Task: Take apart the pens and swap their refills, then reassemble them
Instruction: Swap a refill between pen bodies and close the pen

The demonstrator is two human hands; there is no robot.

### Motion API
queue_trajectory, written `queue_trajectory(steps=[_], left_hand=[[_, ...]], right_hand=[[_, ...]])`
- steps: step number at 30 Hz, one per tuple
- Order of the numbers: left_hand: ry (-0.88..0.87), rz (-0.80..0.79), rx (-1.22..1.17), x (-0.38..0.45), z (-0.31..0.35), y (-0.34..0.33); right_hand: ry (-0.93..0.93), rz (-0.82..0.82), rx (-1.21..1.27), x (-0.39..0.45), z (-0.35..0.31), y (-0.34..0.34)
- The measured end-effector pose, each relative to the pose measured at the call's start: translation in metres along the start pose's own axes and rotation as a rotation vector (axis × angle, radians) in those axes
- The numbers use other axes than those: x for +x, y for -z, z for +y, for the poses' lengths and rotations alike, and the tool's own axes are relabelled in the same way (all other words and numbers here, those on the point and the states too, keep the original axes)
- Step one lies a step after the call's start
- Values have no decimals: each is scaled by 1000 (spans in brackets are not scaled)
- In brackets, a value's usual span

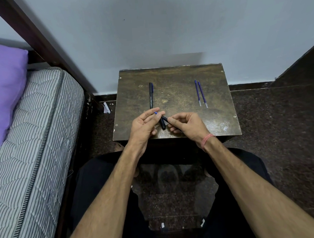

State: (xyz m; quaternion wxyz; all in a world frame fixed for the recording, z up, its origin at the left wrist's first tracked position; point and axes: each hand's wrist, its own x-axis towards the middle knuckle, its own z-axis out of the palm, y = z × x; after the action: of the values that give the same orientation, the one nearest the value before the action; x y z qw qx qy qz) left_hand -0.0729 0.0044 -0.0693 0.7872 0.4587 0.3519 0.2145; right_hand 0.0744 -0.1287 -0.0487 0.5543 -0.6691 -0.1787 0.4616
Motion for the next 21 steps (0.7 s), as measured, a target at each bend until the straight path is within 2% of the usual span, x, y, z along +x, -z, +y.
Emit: queue_trajectory(steps=[7,14,21], left_hand=[[-39,202,20,3,-6,-16],[-54,284,40,0,-5,-27],[-77,208,59,1,-1,-35]], right_hand=[[52,19,-29,-2,3,-1],[39,15,-56,5,7,-4],[17,-18,-140,5,9,-7]])
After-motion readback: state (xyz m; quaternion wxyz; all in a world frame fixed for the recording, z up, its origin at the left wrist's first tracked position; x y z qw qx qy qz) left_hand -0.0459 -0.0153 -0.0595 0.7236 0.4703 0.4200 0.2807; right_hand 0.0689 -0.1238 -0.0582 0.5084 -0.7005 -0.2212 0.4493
